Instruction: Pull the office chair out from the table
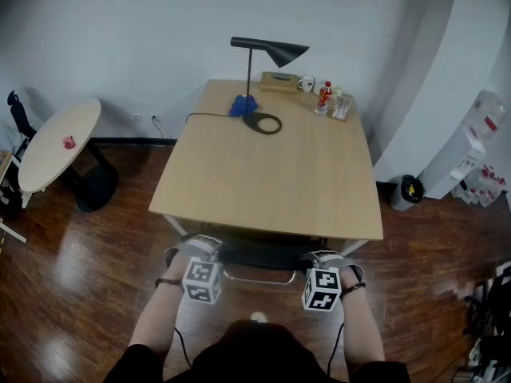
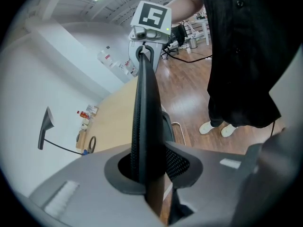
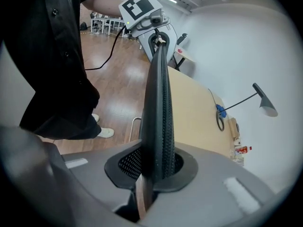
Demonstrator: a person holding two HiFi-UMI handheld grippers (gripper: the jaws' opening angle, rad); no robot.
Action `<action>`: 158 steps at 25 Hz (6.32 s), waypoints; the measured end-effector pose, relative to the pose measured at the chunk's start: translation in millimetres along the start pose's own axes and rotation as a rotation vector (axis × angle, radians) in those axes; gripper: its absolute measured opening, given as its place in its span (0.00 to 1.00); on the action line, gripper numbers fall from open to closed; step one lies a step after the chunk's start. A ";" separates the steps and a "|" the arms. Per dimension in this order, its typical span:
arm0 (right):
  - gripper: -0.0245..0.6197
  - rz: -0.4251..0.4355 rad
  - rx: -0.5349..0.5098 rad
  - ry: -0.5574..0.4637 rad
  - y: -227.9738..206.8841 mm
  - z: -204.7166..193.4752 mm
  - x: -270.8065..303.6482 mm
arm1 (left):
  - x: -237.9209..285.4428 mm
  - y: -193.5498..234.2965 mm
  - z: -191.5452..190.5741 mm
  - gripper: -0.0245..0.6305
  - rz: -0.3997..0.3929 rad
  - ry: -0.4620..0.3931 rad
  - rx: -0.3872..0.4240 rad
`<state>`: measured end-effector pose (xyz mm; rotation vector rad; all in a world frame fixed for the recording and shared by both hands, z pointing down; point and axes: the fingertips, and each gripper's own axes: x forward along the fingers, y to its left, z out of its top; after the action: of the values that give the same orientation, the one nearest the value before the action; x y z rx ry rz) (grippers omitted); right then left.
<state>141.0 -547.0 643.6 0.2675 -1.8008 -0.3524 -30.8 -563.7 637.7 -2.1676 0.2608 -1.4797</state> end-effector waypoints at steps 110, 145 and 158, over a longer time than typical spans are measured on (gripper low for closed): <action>0.16 0.057 0.086 0.023 479.9 77.8 -193.5 | -245.3 -442.7 134.7 0.17 -0.131 -0.013 -0.037; 0.16 -0.567 0.609 -0.414 516.2 122.3 -313.7 | -388.7 -446.9 125.7 0.10 0.481 -0.507 -0.664; 0.12 -0.552 0.703 -0.655 557.6 127.1 -363.9 | -422.3 -490.1 172.7 0.08 0.595 -0.531 -0.746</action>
<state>112.0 114.0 496.3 1.2787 -2.4385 -0.1772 -96.5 85.9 489.0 -2.5845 1.2840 -0.4674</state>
